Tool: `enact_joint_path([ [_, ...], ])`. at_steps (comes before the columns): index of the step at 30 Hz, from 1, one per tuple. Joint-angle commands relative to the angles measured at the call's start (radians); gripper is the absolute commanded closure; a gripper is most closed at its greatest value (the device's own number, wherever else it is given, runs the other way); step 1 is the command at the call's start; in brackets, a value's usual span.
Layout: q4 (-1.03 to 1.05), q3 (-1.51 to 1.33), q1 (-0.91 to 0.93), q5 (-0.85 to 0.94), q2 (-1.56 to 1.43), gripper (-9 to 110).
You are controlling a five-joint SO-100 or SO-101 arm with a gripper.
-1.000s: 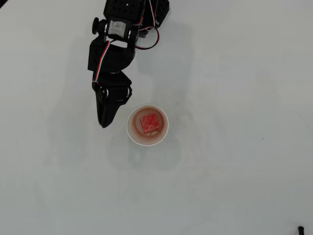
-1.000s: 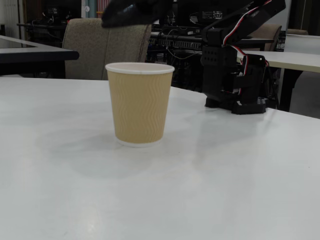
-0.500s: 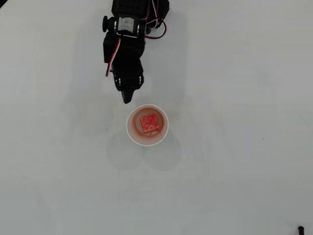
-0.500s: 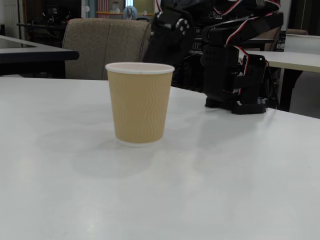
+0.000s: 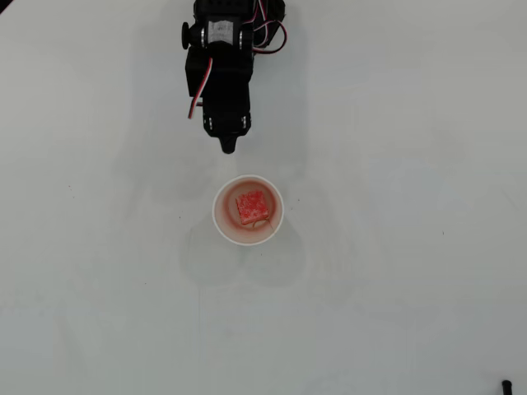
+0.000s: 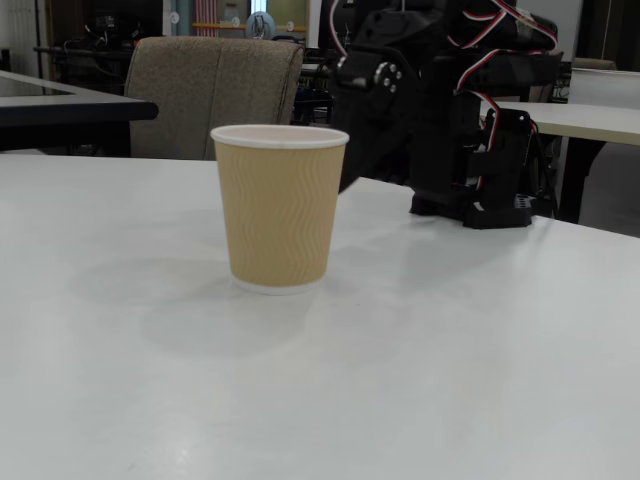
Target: Grasp a red cube and put it in the cup.
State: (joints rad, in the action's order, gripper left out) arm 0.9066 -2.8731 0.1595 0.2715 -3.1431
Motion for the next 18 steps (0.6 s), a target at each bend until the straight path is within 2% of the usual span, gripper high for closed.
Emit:
enact_joint_path([
  [1,0.040,-0.011,-0.035,-0.051,-0.041,101],
  [18,-0.017,-0.109,-0.083,-0.095,-0.103,101],
])
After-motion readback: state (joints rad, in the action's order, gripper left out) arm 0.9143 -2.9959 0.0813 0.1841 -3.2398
